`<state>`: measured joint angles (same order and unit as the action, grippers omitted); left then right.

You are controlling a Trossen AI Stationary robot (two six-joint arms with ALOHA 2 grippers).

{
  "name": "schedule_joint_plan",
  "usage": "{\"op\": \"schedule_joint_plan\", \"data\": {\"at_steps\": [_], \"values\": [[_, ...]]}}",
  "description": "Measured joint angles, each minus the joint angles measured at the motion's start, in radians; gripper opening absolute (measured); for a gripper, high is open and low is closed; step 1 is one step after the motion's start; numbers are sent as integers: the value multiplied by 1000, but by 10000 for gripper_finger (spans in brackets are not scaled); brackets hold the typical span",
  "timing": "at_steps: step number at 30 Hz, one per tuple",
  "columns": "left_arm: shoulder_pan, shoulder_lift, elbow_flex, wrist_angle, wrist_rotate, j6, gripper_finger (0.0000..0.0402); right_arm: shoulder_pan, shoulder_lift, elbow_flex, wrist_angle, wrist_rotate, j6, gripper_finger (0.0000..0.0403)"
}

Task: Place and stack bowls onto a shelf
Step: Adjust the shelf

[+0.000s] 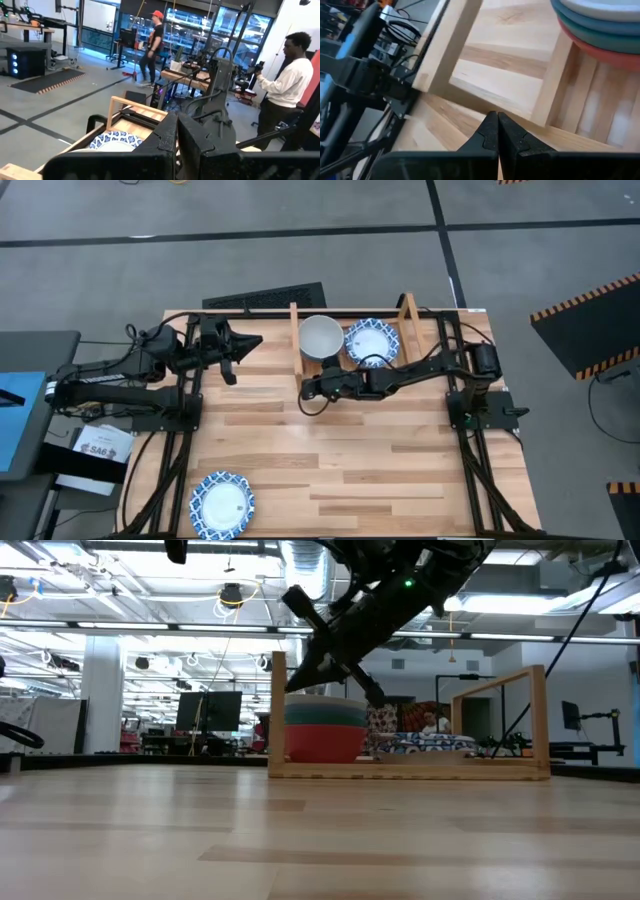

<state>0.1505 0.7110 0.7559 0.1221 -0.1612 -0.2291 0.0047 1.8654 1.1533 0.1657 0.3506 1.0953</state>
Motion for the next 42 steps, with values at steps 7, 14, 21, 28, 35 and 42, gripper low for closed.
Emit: {"op": "schedule_joint_plan", "data": {"at_steps": [7,14,21,28,35,42], "values": [[0,0,0,-1,0,0,0,0,93,86,44,-1,-27,16],[0,0,0,-3,0,-1,0,-8,154,181,-7,-67,-86,16],[0,0,0,-5,-1,1,0,10,59,187,-287,-71,-192,16],[0,0,0,-5,-3,4,0,-21,36,187,-321,-34,-249,16],[0,0,0,-5,-8,3,0,-25,37,187,-249,-39,-259,16],[0,0,0,-3,-8,-1,0,-56,37,186,-170,-63,-259,16]]}}
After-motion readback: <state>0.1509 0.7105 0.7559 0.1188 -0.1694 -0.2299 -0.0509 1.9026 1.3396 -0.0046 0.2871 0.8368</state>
